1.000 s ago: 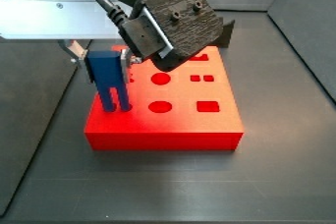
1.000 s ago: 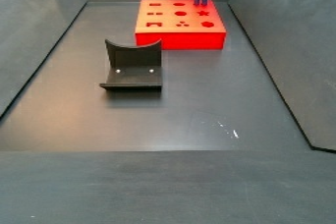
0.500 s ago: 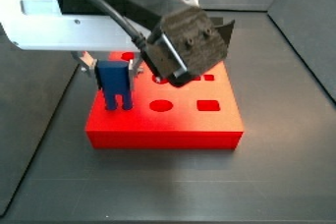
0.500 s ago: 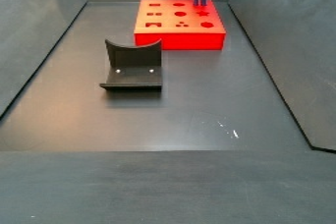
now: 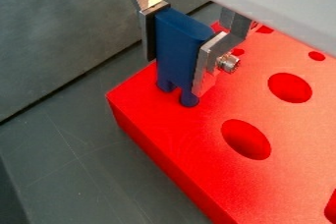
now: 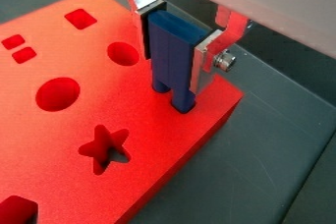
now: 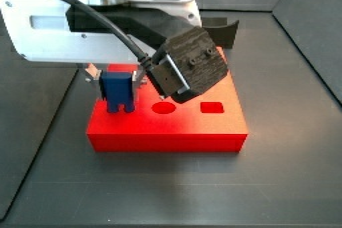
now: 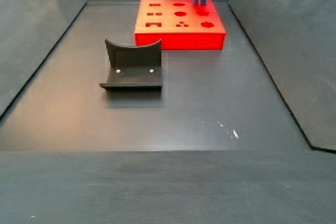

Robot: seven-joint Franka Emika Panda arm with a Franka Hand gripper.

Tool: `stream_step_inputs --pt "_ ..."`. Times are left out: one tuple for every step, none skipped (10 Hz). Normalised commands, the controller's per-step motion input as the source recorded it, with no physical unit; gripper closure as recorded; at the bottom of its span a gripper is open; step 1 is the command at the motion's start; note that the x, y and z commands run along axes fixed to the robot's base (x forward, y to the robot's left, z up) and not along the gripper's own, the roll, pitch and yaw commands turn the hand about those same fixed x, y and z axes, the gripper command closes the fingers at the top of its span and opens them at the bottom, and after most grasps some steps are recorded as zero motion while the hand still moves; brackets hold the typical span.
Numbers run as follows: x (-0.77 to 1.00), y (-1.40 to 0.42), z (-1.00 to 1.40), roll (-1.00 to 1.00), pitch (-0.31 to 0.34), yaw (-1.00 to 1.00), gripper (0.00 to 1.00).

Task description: Insert the square-circle object.

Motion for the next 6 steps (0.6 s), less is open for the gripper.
stream_step_inputs --pt "0.00 -0.03 -0.83 0.04 -0.147 0.00 1.00" --pt "0.00 -0.04 -0.85 0.05 -0.143 0.00 1.00" --pt "0.00 -0.03 -0.87 0.05 -0.127 0.00 1.00" --pt "0.00 0.00 -0.87 0.04 -0.103 0.00 1.00" --pt "0.01 0.00 -0.88 0.03 -0.071 0.00 1.00" --pt "0.00 0.00 -0.89 0.05 -0.066 0.00 1.00"
